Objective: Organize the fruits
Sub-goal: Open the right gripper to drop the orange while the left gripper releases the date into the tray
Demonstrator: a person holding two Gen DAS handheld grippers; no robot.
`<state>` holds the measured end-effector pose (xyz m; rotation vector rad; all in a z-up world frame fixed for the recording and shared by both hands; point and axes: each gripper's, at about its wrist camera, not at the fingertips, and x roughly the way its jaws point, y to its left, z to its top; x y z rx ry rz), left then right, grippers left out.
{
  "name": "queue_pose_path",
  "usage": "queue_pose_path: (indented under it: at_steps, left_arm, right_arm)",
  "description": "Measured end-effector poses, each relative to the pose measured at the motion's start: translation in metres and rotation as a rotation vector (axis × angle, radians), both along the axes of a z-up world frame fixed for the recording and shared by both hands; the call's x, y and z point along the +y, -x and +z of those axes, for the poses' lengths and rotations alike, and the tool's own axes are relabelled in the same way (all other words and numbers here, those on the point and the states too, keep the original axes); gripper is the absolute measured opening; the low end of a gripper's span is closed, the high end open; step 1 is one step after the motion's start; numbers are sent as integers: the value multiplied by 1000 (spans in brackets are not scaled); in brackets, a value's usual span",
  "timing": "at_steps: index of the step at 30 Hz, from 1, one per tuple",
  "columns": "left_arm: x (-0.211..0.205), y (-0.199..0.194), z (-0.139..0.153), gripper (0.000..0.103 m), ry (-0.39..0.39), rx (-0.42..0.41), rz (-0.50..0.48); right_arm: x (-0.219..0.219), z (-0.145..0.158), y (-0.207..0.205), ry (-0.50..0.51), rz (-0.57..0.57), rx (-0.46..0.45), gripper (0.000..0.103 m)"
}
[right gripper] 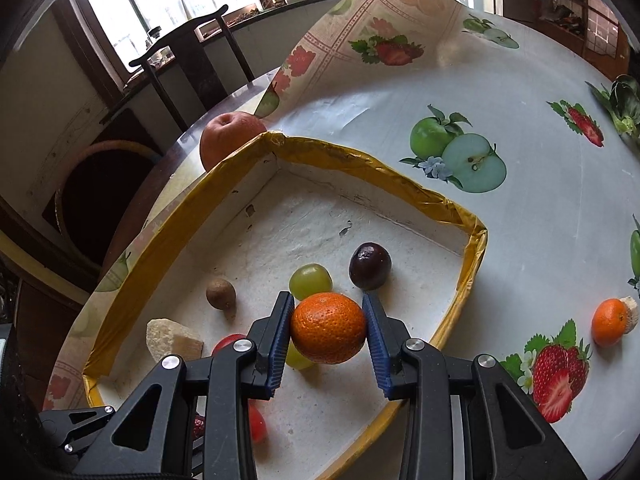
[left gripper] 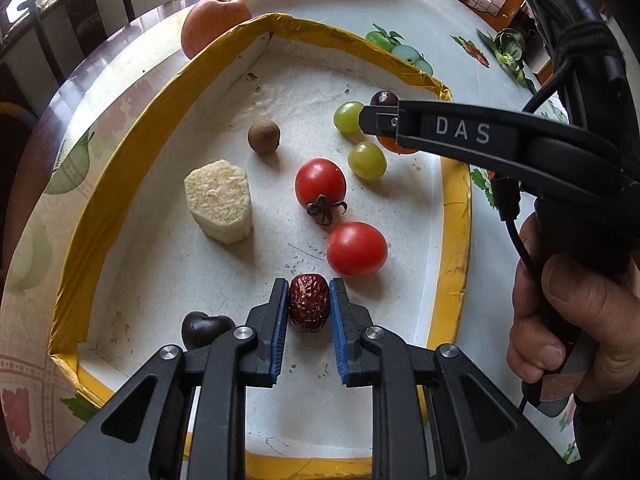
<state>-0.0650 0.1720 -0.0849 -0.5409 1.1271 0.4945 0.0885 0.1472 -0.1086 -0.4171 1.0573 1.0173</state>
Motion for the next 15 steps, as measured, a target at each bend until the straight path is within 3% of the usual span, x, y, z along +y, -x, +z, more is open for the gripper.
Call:
queue_pose_path:
  at_steps: [6,8,9,10,13,15]
  left_arm:
    - [4,0,-1,19,11,-1,13]
    - [4,0,0,34,-8,13,14]
    - [4,1,1,51,-16,16,20]
    - [5,3,3,59,-22,13,30]
    - [5,4,7,59,-28,3,35]
    - [4,6,8,59,-34,3,33]
  right_arm:
    - [2,-4,1,14,5,-9,38]
    - [3,-4,1,10,6,-1,41]
    - [3,-3,0,5,6,6,45]
    - [2,-2,1,2,4,8,48]
    - [-3,4,3,-8,-6,6,59]
    - [-7,8,3,-19,-12,8,59]
